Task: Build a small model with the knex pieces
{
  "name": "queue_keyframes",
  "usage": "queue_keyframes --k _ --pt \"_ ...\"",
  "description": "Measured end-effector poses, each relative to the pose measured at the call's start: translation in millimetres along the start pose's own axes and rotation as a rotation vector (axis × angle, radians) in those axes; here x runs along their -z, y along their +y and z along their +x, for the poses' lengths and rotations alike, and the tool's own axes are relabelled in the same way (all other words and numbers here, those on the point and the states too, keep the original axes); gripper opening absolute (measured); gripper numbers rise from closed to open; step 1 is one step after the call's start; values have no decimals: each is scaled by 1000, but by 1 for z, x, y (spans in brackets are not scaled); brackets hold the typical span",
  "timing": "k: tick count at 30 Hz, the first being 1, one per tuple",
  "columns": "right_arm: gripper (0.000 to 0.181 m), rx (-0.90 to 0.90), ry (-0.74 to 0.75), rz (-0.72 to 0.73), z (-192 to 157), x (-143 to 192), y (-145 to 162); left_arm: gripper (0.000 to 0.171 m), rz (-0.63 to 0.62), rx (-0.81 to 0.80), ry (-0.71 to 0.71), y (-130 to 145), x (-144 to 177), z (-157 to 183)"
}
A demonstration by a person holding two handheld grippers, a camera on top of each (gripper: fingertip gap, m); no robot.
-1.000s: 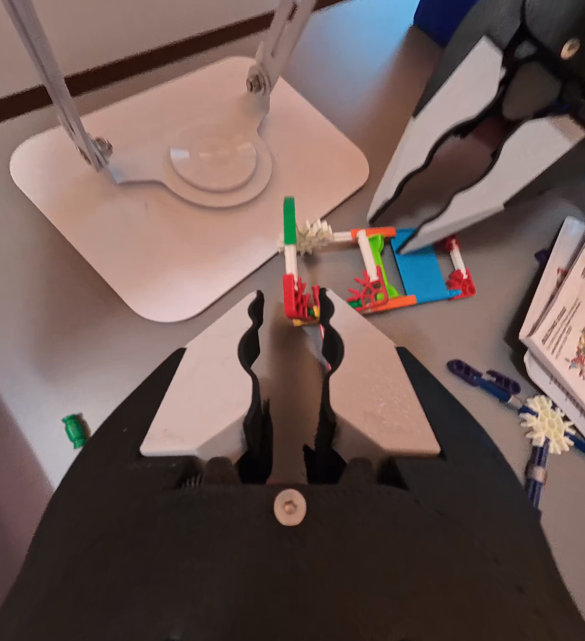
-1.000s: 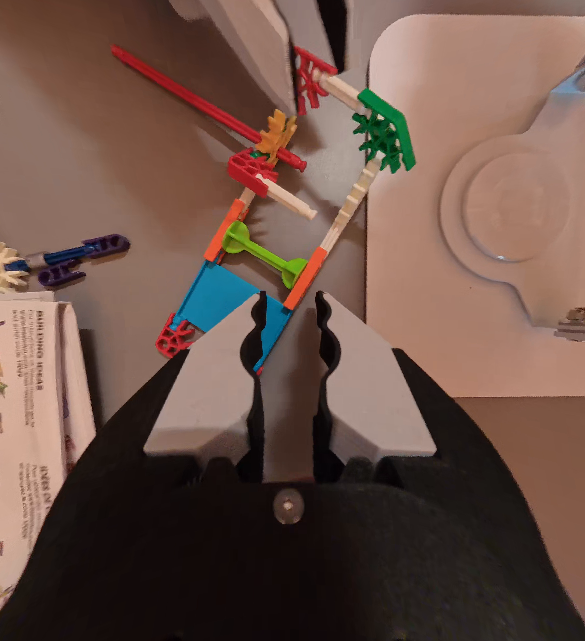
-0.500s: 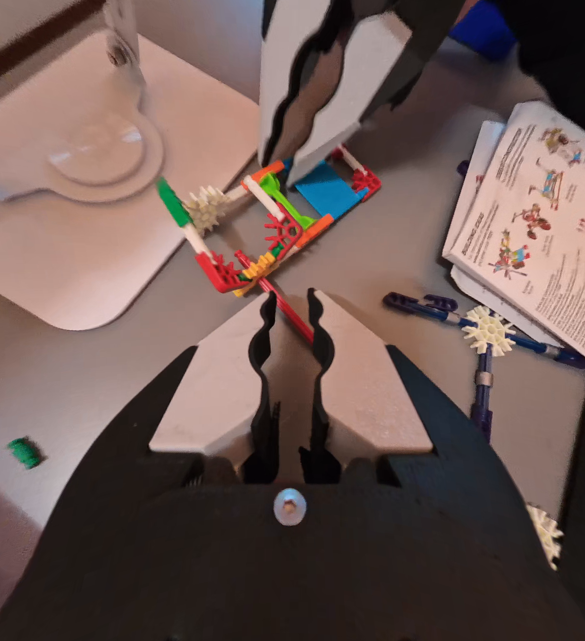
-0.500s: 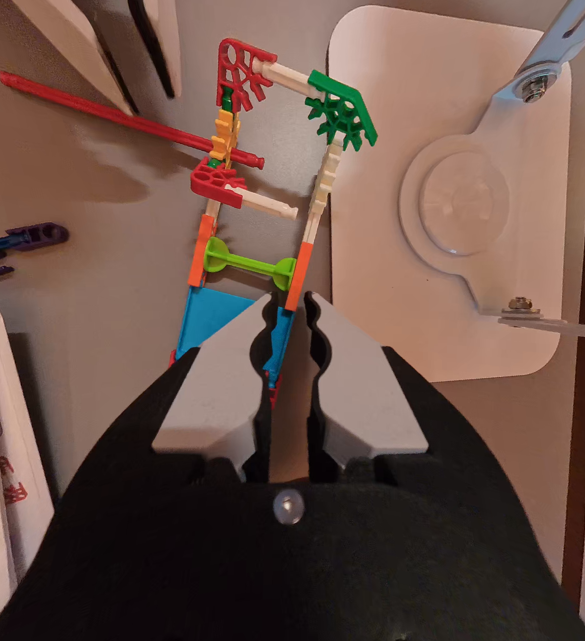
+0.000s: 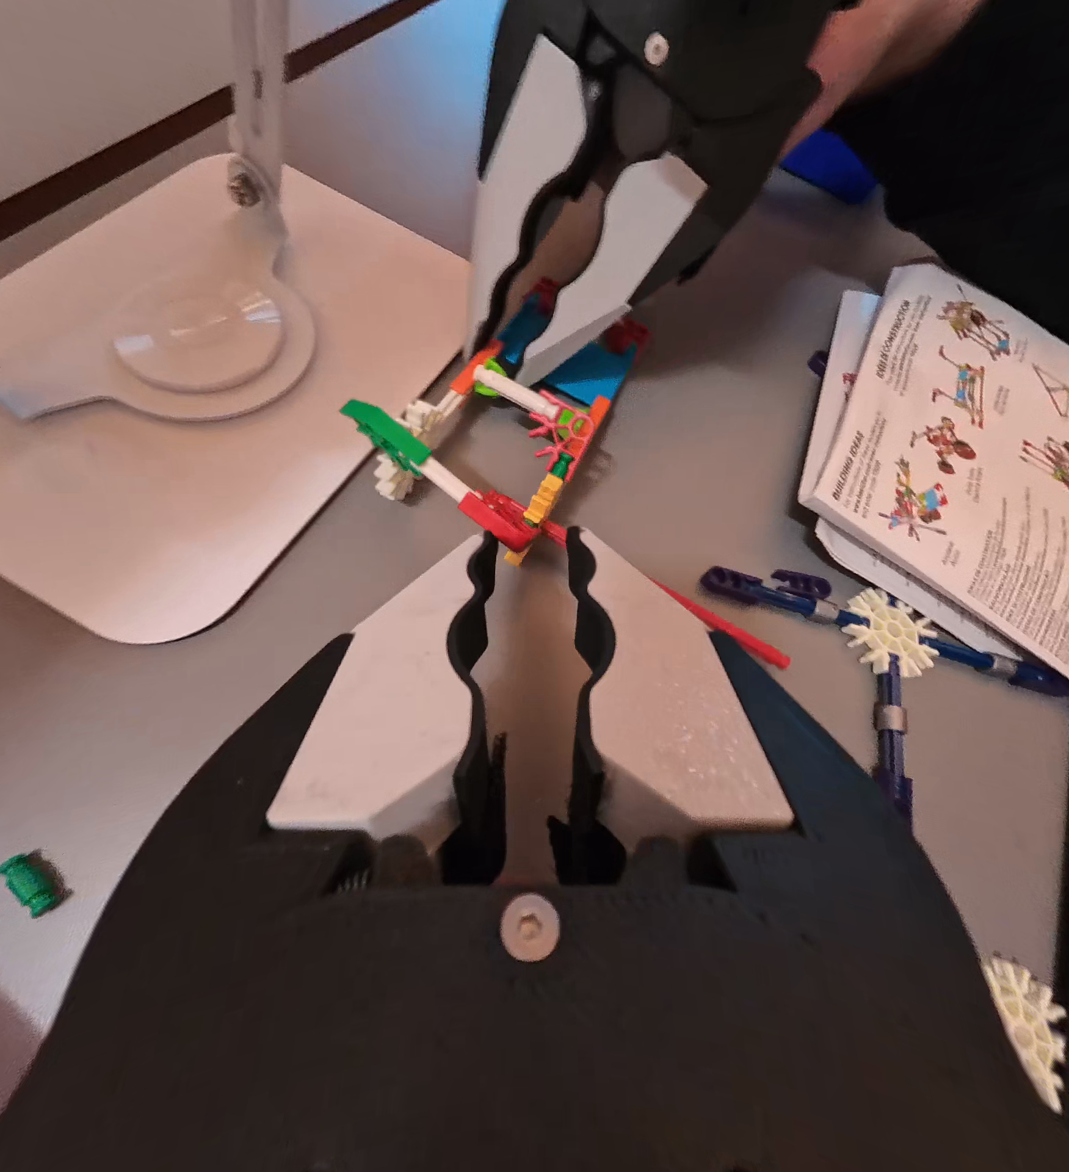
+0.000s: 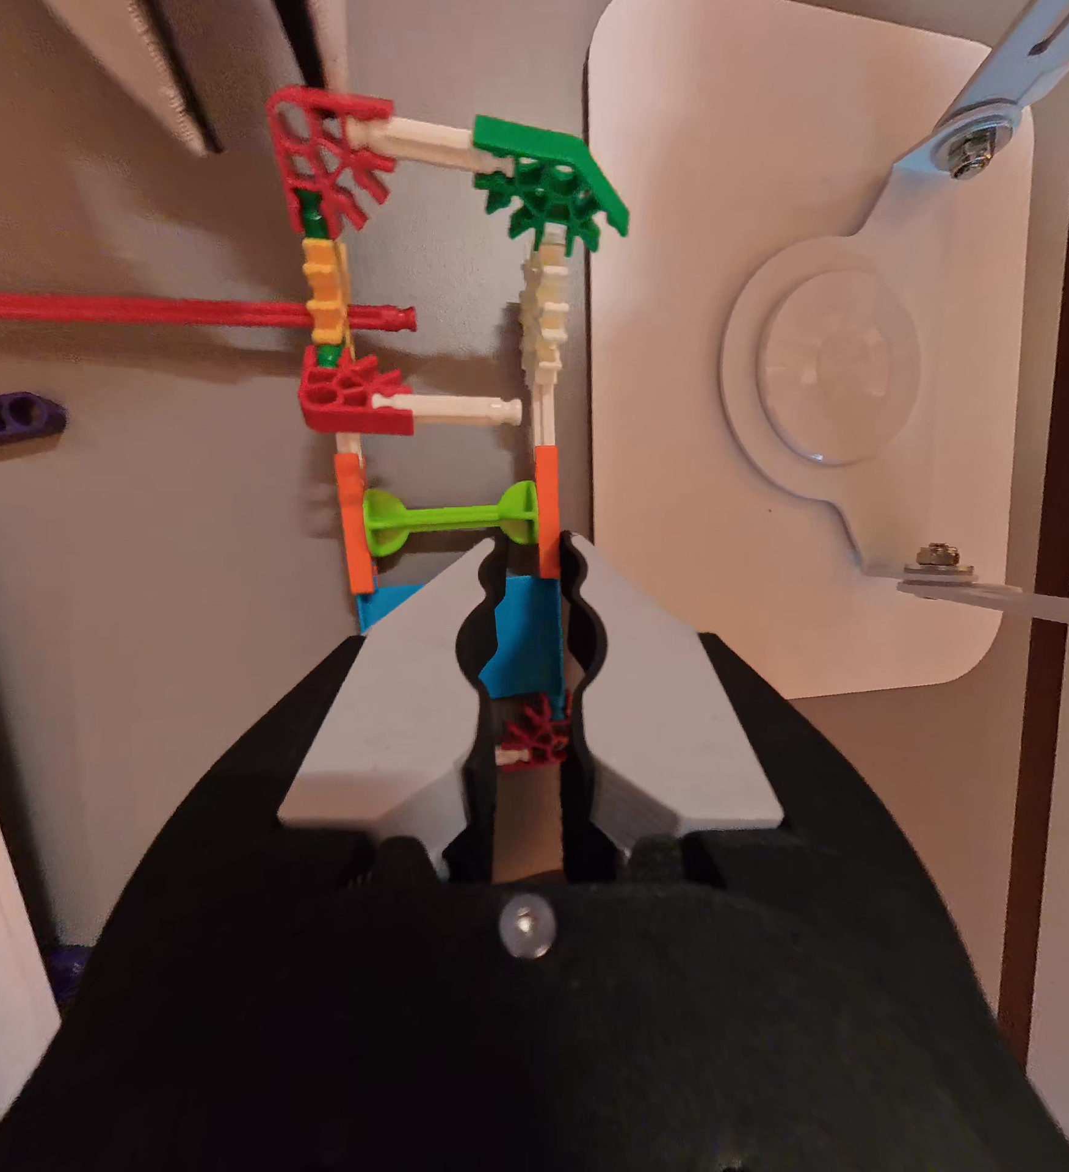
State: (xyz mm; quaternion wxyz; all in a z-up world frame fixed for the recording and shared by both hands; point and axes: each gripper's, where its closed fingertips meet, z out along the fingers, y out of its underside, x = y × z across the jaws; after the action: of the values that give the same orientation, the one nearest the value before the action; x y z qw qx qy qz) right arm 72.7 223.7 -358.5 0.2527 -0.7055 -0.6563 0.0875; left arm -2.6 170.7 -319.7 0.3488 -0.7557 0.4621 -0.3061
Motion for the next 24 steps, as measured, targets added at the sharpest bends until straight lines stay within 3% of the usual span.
queue_keyframes --k 4,8,10,13,17,19,24 --pt "15 12 -14 17 -3 1 -3 18 -50 -65 62 9 3 14" --pt "17 31 -12 31 -6 3 -8 23 -20 -168 -49 -1 14 0" --pt "17 36 -15 42 -6 2 -9 36 25 -223 -92 -9 19 -5" --pt "18 53 -27 66 -10 0 -13 73 38 -292 -107 -10 13 -7" --pt "17 82 -47 96 -17 -3 -19 92 -15 -386 -79 5 -4 -2" --pt "16 95 -49 101 -19 -4 -20 89 -53 -416 -89 14 -8 -3" --pt "16 107 -48 100 -20 -5 -20 68 6 -379 -68 9 -5 -3"
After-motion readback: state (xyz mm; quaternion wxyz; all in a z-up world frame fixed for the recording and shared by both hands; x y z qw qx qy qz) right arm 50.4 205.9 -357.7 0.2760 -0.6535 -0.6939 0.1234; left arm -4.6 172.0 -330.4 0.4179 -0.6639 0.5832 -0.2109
